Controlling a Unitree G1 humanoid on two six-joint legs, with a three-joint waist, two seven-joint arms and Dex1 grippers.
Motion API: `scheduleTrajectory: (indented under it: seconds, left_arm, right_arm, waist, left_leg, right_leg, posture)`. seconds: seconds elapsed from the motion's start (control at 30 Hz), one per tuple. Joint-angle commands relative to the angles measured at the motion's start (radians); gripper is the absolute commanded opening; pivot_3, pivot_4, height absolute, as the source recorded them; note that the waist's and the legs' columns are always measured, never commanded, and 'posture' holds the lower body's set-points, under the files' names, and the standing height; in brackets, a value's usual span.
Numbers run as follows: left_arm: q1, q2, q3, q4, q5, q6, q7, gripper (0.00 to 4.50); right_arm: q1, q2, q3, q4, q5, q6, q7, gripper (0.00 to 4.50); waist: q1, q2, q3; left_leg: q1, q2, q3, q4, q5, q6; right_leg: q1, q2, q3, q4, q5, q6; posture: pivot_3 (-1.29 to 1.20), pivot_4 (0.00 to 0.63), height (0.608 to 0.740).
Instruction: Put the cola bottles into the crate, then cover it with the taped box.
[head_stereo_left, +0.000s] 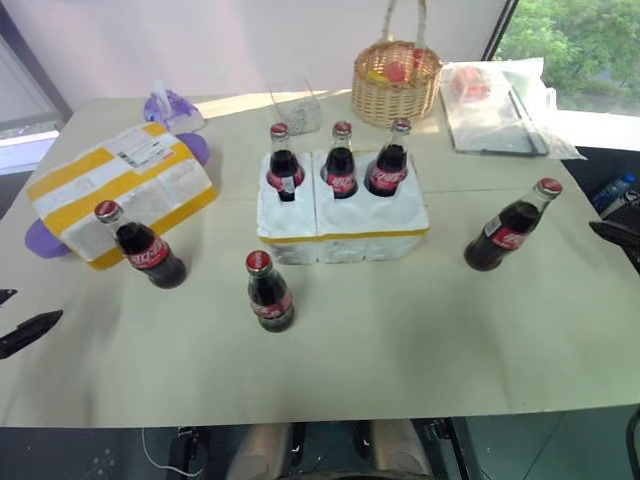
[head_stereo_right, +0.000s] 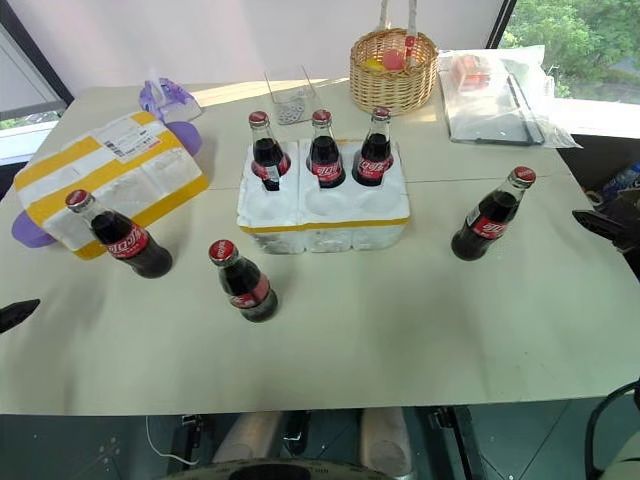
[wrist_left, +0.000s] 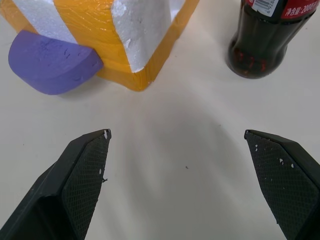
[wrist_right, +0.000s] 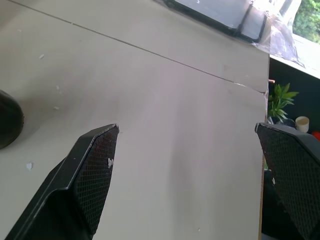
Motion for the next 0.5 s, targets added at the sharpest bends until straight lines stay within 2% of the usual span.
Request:
scheduleTrajectory:
  seconds: [0.03, 0.5]
  left_arm:
    - [0.012, -0.003, 0.022, -0.028, 0.004, 0.0, -0.009, 4.47]
    - [-0.059, -0.008, 0.017, 0.003, -0.007, 0.033, 0.015, 4.47]
  right_arm:
    - [0.011, -0.017, -0.024, -0.004, 0.016, -0.018, -0.002, 4.5]
    - [0.036, -0.009, -0.038, -0.001, 0.031, 0.01, -0.021, 4.5]
  waist:
    - [0.0, 0.0, 0.0]
    - [0.0, 0.001, 0.0]
  left_leg:
    - [0.0, 0.0, 0.0, 0.0, 0.0, 0.0]
    - [0.0, 0.0, 0.0, 0.0, 0.0, 0.0]
  right_leg:
    - [0.0, 0.0, 0.0, 0.0, 0.0, 0.0]
    - [0.0, 0.0, 0.0, 0.0, 0.0, 0.0]
  posture:
    - [0.0, 0.15, 0.74]
    - [0.0, 0.15, 0.74]
